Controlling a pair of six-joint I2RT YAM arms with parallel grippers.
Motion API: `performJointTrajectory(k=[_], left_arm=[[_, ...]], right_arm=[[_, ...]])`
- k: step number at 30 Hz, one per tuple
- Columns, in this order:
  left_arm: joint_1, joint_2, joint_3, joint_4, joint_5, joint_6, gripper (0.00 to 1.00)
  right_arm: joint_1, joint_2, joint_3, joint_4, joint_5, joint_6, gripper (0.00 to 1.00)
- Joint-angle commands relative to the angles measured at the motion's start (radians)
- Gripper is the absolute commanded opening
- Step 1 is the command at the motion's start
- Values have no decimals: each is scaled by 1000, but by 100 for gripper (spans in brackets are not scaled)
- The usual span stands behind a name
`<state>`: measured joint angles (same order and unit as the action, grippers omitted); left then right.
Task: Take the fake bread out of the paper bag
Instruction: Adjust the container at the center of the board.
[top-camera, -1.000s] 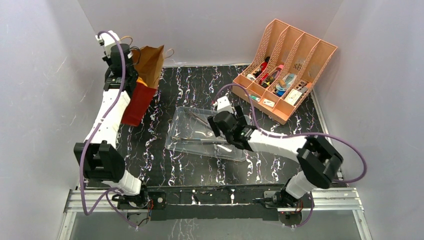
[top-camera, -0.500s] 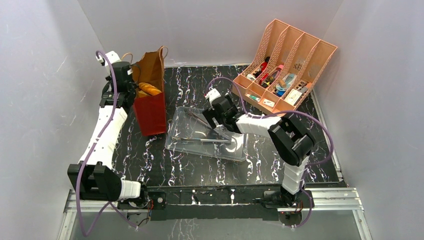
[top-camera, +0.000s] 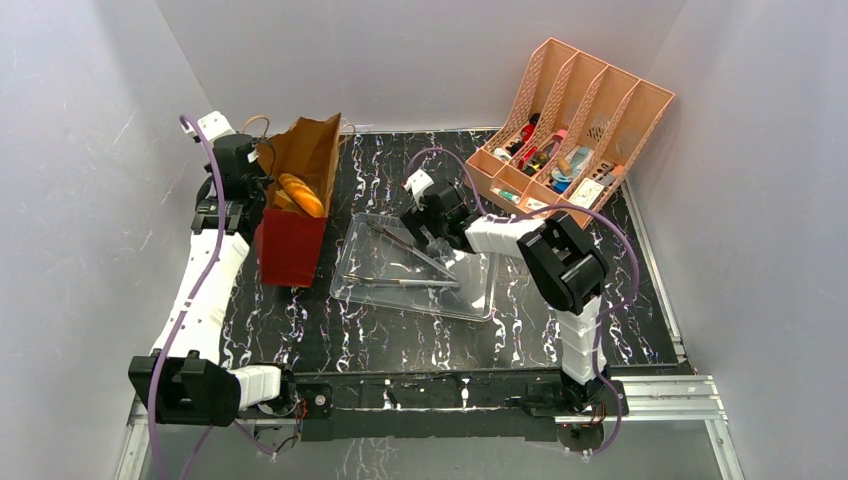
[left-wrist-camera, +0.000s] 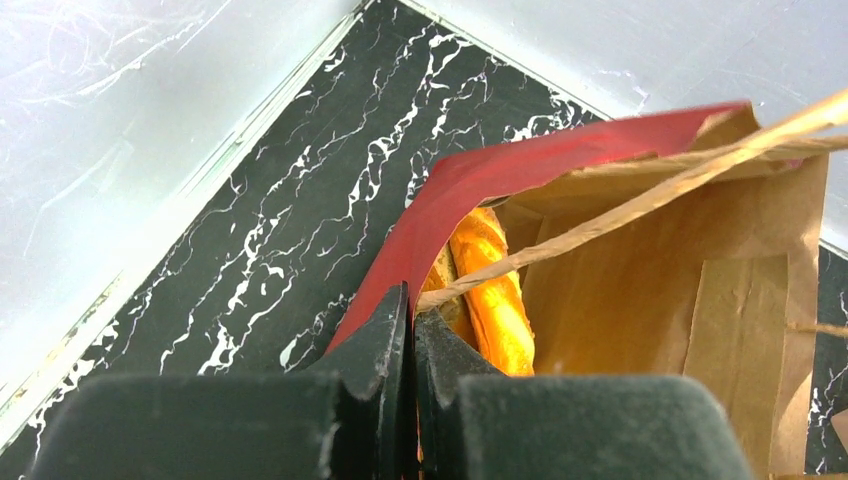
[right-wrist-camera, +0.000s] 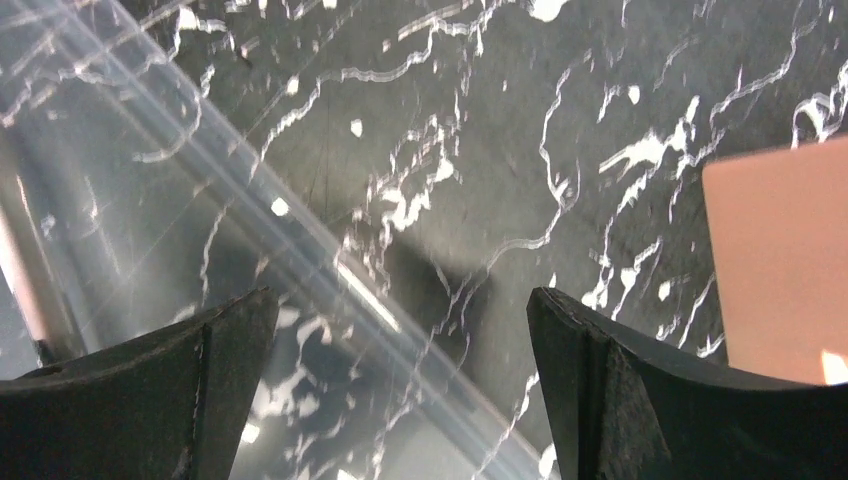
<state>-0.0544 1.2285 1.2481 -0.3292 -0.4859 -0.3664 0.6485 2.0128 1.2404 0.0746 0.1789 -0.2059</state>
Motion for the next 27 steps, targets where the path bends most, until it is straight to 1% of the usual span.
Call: performJointTrajectory(k=[1,4,7,12,17,19,21,27], left_arm=[[5,-51,-23,34,13,-31,0],[4,-60,-31,38,11,-30,0],[4,-61,-25,36,13,-29,0],[5,-65,-20,31,16,-29,0],[5,-77,-36,28,20,-34,0],[4,-81,-39,22,23,-38,0],[5,-85,-40,13,24,-41,0],[4,-100,-33,-9,48,-51,0]], right_arm=[[-39,58,86,-18,-117,-38,96],[-59,91,120,-76,-186,-42,92],[-70,108,126,-102,-231,-44,85],[-103,127,120,-143,-297,-23,63],[-134,115,87,-135,-330,4,37],[-149,109,81,-129,-341,20,31],[-159,107,83,-129,-334,34,28],[-194,117,107,-140,-255,96,28]])
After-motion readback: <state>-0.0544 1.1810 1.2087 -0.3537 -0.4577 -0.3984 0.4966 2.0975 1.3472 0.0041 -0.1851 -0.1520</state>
